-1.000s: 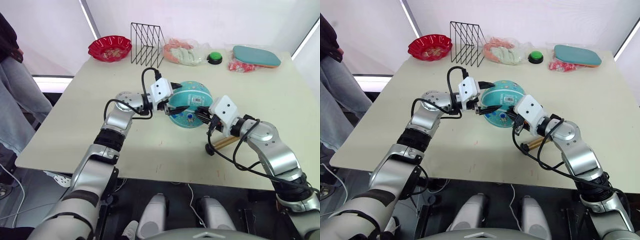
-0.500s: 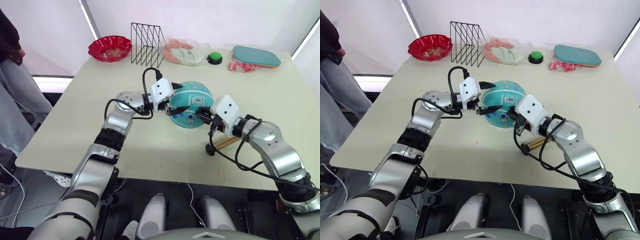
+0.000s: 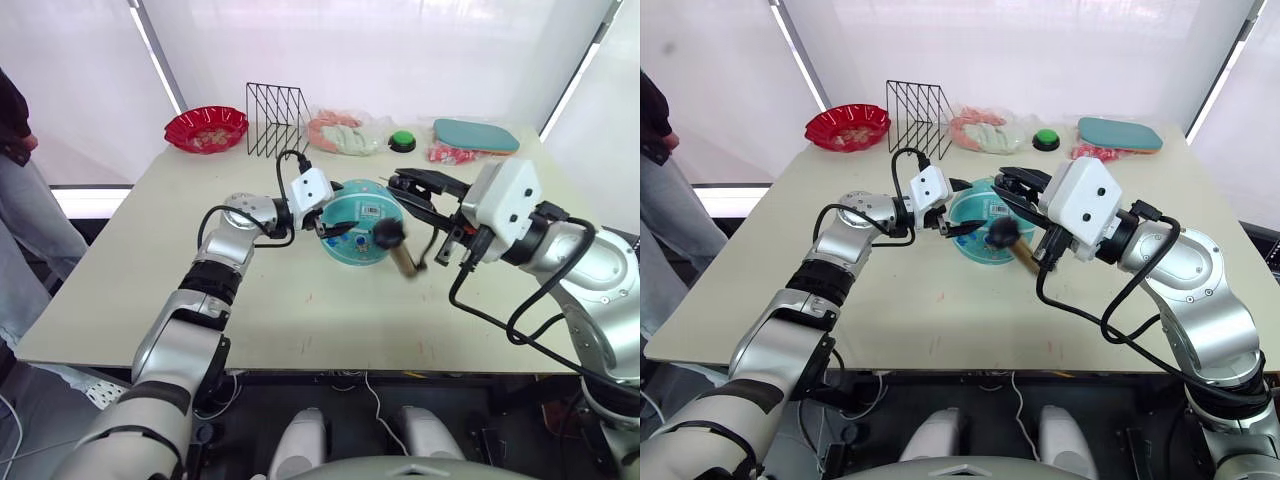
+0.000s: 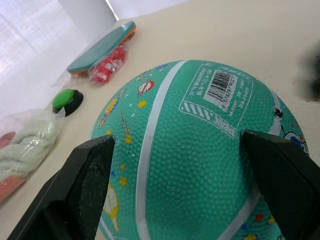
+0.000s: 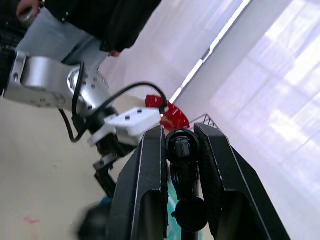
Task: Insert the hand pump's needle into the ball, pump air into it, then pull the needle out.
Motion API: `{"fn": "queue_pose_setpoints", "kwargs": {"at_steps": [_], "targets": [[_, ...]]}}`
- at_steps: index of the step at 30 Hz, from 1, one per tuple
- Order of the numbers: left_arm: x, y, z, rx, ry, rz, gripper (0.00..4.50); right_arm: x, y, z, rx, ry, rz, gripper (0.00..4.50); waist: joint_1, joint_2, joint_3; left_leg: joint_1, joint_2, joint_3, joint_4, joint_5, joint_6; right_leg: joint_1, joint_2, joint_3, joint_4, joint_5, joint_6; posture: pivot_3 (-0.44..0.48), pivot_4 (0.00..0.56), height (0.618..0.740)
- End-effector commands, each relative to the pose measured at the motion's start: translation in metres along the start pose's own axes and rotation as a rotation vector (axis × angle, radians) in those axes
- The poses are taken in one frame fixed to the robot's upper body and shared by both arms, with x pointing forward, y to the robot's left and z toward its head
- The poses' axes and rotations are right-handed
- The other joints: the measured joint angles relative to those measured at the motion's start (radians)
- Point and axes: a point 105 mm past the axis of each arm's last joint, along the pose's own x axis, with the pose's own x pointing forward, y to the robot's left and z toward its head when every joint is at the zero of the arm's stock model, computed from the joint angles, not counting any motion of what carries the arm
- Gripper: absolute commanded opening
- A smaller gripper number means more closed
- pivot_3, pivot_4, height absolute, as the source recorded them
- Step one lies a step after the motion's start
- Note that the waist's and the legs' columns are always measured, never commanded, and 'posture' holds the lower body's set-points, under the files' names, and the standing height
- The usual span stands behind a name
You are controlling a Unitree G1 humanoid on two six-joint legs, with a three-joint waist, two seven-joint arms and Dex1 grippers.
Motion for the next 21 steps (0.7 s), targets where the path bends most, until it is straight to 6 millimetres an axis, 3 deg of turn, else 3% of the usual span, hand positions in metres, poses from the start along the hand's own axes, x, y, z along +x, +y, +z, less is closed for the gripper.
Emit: {"fn": "queue_pose_setpoints", "kwargs": {"at_steps": [1, 10, 14, 21], "targets": [[-0.011, -0.037, -0.073, -0.155, 0.24, -0.08, 4.27, -0.005, -0.005, 0.0, -0.01, -0.004, -0.037, 0.33, 0.001, 0.005, -0.001, 0.0, 0.0, 0.002, 0.0, 0.0, 0.0, -0.001, -0.002, -0.002, 0.0, 0.0, 0.0, 0.0, 0.15, 0.74], [-0.024, -0.026, -0.036, -0.156, 0.023, -0.031, 4.27, -0.01, -0.02, -0.013, 0.018, 0.024, -0.097, 0.33, -0.005, 0.009, 0.014, -0.006, -0.002, 0.003, -0.002, 0.003, 0.006, -0.008, 0.004, -0.007, 0.004, 0.0, 0.001, 0.0, 0.15, 0.74], [-0.034, -0.019, -0.012, -0.206, -0.118, 0.009, 4.5, -0.01, -0.033, -0.018, 0.019, 0.033, -0.12, 0.33, -0.013, 0.009, 0.02, -0.018, -0.004, 0.005, -0.002, 0.004, 0.006, -0.02, 0.005, -0.006, 0.004, 0.002, 0.003, 0.0, 0.15, 0.74], [-0.06, -0.009, 0.036, -0.313, -0.339, 0.059, 4.5, -0.005, -0.058, -0.038, 0.016, 0.085, -0.153, 0.33, -0.011, 0.007, 0.037, -0.038, -0.004, 0.006, -0.002, 0.004, 0.006, -0.039, 0.009, -0.006, 0.006, 0.005, 0.002, 0.0, 0.15, 0.74]]}}
